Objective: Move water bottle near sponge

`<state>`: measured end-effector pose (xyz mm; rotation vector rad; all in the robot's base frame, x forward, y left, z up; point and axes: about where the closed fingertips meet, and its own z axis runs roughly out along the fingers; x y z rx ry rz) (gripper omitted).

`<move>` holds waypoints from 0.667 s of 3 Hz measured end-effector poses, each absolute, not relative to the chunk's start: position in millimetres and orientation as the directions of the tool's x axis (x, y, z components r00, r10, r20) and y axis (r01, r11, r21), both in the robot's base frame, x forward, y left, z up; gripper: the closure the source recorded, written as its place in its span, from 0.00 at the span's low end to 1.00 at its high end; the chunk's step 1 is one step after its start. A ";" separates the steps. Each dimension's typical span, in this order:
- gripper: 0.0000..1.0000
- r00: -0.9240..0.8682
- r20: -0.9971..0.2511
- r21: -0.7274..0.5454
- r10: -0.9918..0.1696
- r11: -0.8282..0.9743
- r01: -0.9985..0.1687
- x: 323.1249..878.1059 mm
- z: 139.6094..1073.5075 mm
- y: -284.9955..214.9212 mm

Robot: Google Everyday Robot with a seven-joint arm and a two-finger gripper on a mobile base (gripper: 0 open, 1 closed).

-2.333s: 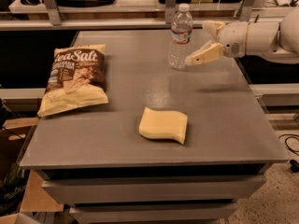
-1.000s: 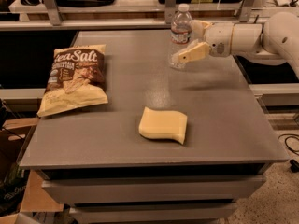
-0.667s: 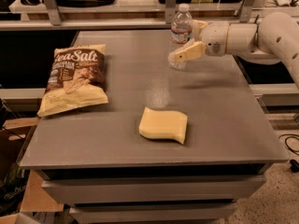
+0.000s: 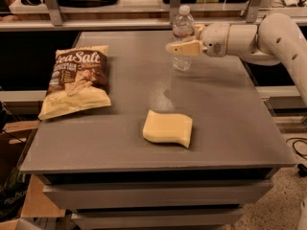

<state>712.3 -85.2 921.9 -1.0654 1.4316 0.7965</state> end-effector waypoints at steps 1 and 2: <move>0.64 0.036 -0.985 -0.095 -0.171 0.355 -0.930 712.5 922.6 -84.7; 0.86 0.042 -0.982 -0.104 -0.182 0.345 -0.933 709.2 924.5 -87.9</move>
Offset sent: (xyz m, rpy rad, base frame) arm -0.0075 -0.0146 0.0062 -0.0288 -0.0123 0.0201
